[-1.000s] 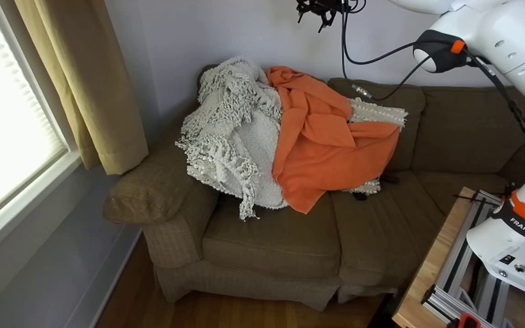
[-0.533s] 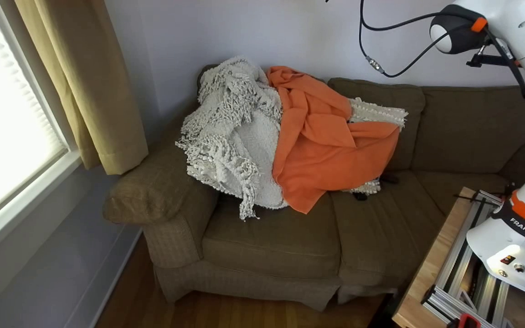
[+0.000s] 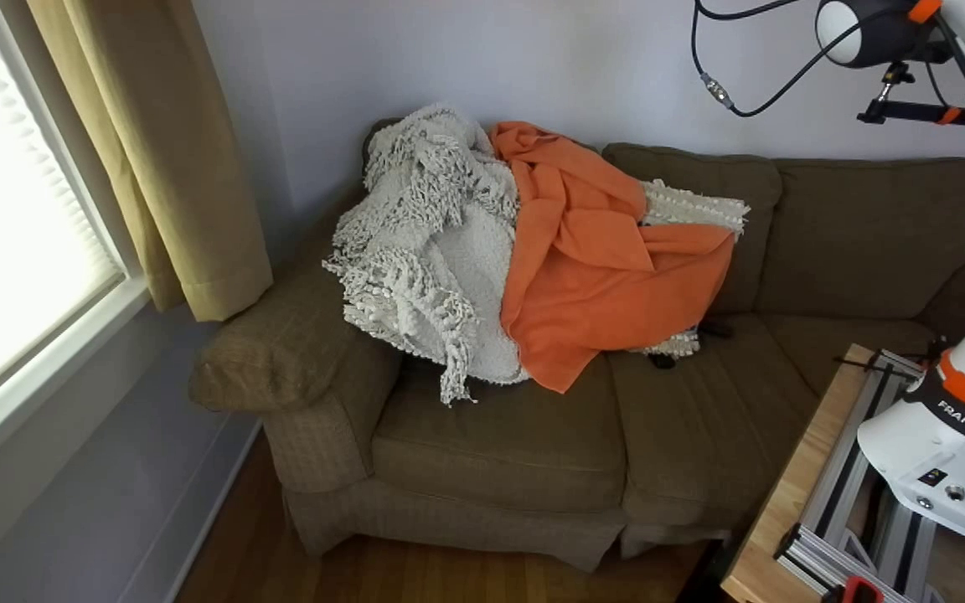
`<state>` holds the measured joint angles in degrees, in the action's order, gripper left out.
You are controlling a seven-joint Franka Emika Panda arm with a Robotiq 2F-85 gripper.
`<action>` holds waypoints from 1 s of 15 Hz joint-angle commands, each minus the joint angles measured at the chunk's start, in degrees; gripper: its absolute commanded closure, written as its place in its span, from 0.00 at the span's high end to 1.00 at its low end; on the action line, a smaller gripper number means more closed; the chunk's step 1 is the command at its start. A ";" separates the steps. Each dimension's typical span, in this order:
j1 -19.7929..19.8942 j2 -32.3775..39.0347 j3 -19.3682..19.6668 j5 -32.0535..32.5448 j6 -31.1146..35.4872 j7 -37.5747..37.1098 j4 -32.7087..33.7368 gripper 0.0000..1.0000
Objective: Place one corner of the orange towel on the backrest of the sofa.
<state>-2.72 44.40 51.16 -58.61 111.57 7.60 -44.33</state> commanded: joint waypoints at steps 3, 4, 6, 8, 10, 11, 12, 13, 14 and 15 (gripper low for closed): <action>-10.06 -8.03 4.94 8.47 -2.31 13.09 -17.08 1.00; -12.04 -8.77 6.28 10.68 -2.02 13.80 -19.36 1.00; -16.32 -10.17 9.15 15.00 -0.61 14.64 -24.03 1.00; -20.39 -11.65 11.90 18.46 -0.12 14.88 -28.30 1.00; -24.24 -13.11 14.40 20.81 0.58 15.11 -32.38 1.00; -26.01 -13.75 15.57 21.77 0.95 15.22 -34.18 1.00; -27.65 -14.38 16.73 22.57 1.12 15.28 -35.85 1.00; -29.21 -14.95 17.82 23.22 1.39 15.40 -37.38 1.00; -30.51 -15.34 18.78 23.62 1.22 15.26 -38.49 1.00; -31.88 -15.85 19.79 24.06 1.17 15.15 -39.67 1.00</action>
<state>-29.01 32.60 68.12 -36.98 111.12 21.57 -77.06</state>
